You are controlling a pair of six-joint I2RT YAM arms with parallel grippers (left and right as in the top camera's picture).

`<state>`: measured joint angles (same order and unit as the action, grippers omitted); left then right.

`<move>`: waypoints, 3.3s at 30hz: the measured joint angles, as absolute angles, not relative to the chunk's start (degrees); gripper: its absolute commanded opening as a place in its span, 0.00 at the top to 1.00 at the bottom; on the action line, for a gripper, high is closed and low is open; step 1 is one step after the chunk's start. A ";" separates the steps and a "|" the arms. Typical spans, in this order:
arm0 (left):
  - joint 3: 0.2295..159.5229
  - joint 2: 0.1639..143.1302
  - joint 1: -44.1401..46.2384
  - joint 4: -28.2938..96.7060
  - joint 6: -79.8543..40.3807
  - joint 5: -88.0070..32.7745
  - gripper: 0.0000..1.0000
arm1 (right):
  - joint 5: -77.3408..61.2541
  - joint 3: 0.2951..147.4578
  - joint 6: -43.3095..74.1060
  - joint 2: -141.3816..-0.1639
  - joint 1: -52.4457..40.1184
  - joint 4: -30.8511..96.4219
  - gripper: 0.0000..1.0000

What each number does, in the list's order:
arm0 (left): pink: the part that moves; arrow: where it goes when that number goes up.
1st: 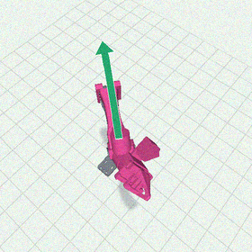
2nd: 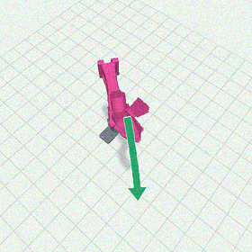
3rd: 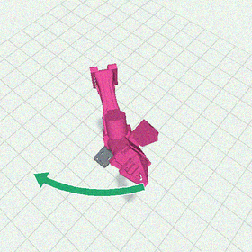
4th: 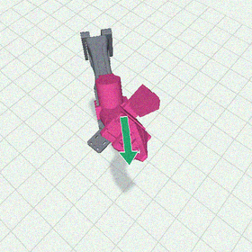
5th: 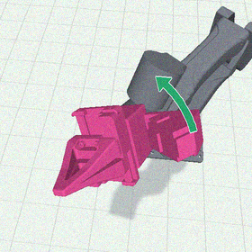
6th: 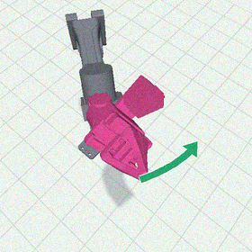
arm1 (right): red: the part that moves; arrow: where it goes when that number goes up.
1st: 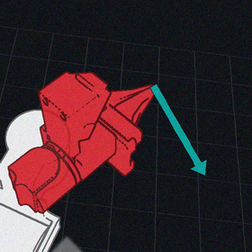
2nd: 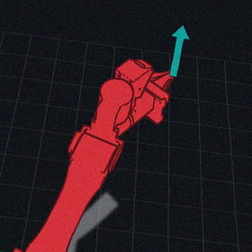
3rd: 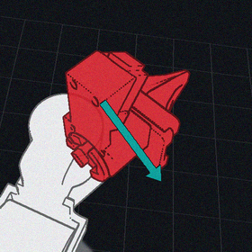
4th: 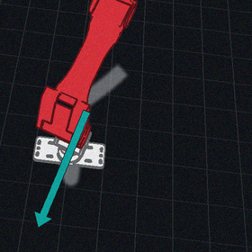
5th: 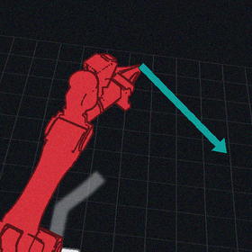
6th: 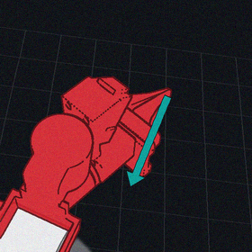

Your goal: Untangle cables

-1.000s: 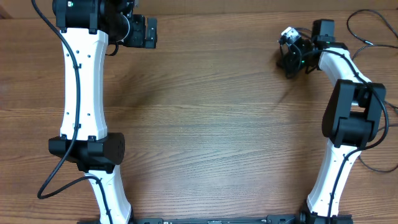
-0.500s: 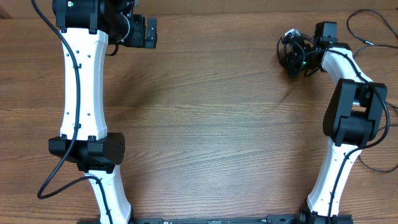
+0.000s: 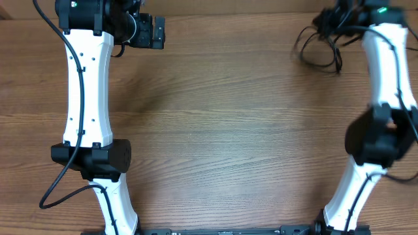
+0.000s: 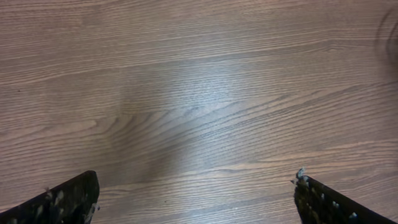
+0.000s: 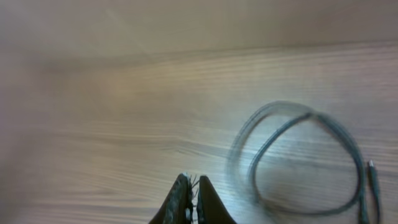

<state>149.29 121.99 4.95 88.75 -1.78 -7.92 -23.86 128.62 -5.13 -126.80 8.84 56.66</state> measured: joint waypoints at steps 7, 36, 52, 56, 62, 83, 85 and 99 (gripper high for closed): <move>149.29 121.99 4.95 88.73 -1.78 -7.92 0.00 | -32.12 135.09 6.79 -112.03 8.86 60.90 0.96; 149.29 121.99 4.95 87.94 -1.76 -7.92 0.00 | -26.33 97.82 -54.13 -123.33 8.21 44.14 0.10; 149.29 121.99 4.95 88.99 -1.76 -7.92 0.00 | -24.05 97.58 -56.58 -132.70 7.18 33.80 0.52; 149.29 121.99 4.95 88.99 -1.76 -7.92 0.00 | -25.15 97.60 -55.96 -133.19 7.07 33.91 0.96; 149.29 121.99 4.95 89.01 -1.78 -7.92 0.00 | -25.45 98.08 -47.86 -133.29 6.96 35.44 0.96; 149.29 121.99 4.95 89.43 -1.78 -9.50 0.00 | -32.64 143.41 25.58 -118.69 6.68 47.51 0.96; 149.29 121.99 4.95 89.47 -1.78 -9.63 0.00 | -32.56 146.54 28.67 -117.05 6.70 39.99 0.96; 149.29 121.99 4.95 90.48 -1.78 -9.85 0.00 | -20.80 146.98 23.09 -119.26 6.76 59.16 0.96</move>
